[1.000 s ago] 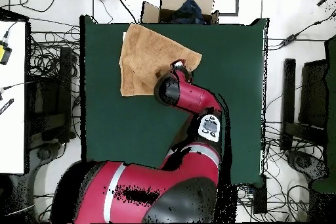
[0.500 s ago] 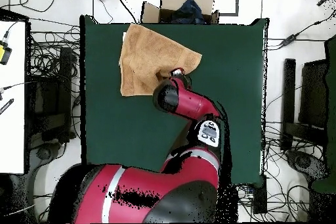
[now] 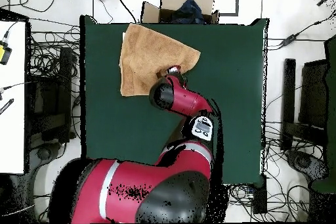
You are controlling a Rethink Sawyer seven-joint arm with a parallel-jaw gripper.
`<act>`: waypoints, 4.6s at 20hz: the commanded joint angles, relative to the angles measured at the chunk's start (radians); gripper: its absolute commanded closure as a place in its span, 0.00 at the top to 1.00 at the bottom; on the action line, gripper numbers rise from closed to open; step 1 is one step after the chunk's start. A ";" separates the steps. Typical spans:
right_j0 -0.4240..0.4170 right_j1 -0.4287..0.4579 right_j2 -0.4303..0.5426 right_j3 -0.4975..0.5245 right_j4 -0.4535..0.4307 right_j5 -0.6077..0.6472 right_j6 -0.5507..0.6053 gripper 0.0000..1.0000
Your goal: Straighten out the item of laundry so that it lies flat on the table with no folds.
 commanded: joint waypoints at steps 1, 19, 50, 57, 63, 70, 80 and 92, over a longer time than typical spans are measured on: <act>0.059 0.063 0.060 -0.065 0.103 0.007 0.163 1.00; 0.167 0.135 0.059 -0.248 0.381 0.056 0.186 1.00; 0.266 -0.304 -0.117 0.117 0.250 0.537 0.099 1.00; 0.234 -0.328 -0.083 0.122 0.241 0.552 0.084 1.00; 0.209 -0.299 -0.043 0.132 0.232 0.477 0.066 1.00; 0.193 -0.231 -0.033 0.117 0.208 0.349 0.065 1.00; 0.154 -0.161 0.013 0.105 0.179 0.216 0.059 1.00; 0.041 -0.126 0.228 0.116 0.112 0.065 0.094 1.00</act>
